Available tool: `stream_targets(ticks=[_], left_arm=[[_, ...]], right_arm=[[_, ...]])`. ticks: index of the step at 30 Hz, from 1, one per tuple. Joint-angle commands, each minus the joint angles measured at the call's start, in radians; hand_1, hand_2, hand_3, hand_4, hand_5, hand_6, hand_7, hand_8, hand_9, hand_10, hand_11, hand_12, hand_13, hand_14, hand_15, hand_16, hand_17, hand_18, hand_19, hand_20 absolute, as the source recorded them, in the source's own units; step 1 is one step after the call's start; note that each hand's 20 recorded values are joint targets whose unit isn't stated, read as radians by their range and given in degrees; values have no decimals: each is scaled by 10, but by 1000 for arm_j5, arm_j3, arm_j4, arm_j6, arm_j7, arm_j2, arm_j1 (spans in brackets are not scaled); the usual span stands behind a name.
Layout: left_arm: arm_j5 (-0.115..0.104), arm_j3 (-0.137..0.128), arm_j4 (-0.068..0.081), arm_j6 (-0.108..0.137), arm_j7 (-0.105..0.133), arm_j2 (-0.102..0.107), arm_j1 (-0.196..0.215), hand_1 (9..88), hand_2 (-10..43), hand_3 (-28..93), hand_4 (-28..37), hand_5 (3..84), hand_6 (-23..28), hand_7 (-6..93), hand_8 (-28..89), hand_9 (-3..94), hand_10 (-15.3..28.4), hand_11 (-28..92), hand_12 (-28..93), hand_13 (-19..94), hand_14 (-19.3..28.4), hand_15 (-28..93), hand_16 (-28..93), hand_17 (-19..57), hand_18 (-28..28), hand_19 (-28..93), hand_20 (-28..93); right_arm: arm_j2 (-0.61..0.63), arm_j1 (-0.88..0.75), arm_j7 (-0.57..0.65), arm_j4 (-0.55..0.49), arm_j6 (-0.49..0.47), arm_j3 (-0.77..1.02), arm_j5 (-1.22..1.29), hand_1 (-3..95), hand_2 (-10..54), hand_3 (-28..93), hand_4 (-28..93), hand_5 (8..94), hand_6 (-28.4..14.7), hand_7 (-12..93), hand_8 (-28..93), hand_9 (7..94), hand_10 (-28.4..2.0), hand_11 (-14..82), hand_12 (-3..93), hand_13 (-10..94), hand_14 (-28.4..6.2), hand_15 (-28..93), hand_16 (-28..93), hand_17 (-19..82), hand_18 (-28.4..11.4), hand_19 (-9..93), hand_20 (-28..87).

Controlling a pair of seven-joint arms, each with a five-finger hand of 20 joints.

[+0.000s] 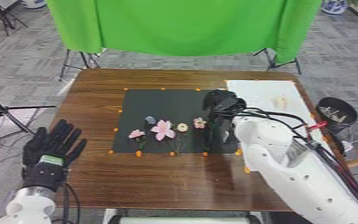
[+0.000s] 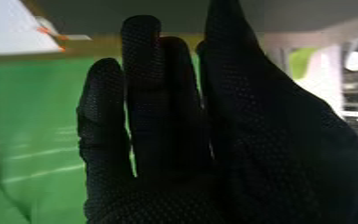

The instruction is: Arrange flowers

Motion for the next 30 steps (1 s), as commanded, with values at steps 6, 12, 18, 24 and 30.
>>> stream_targets(ticks=[6,12,18,24,30], left_arm=[[-65,-4,-9,7,11,-6,6,305,174,718,-283,463,95,231,-125,405,153,281,104,289,167,493,-106,-69,158,438,84],[-63,-20,-15,17,9,-16,30,305,176,719,-283,464,95,232,-125,408,154,284,104,290,168,496,-108,-68,158,440,83],[-70,-21,-17,17,13,-16,38,305,178,719,-283,464,96,232,-125,408,156,283,101,291,168,498,-110,-68,157,442,82],[-71,-23,-15,17,8,-24,38,304,179,719,-283,464,97,230,-124,409,157,283,102,291,167,500,-110,-68,157,443,81],[-75,-33,-21,21,16,-28,54,303,180,720,-283,464,98,229,-123,409,157,283,102,291,168,500,-111,-67,157,443,80]], right_arm=[[-54,41,-161,9,-260,34,-68,574,-34,838,-251,564,60,265,-174,543,-86,100,151,527,-52,278,363,191,-165,866,211],[-42,39,-90,-1,-262,19,-91,505,24,878,-225,582,36,249,-163,510,-108,95,149,476,-90,336,250,206,-172,761,291],[-35,33,-40,-9,-276,25,-85,495,-17,848,-247,616,2,307,-56,512,-128,98,146,468,-114,356,194,223,-189,710,352],[-29,28,-25,-21,-272,25,-90,504,-32,828,-245,637,-7,332,-27,513,-137,97,144,464,-119,354,184,223,-193,709,355],[-18,23,12,-43,-284,32,-73,480,-50,827,-235,632,-16,399,-12,511,-144,96,144,462,-124,352,176,227,-199,711,356]])
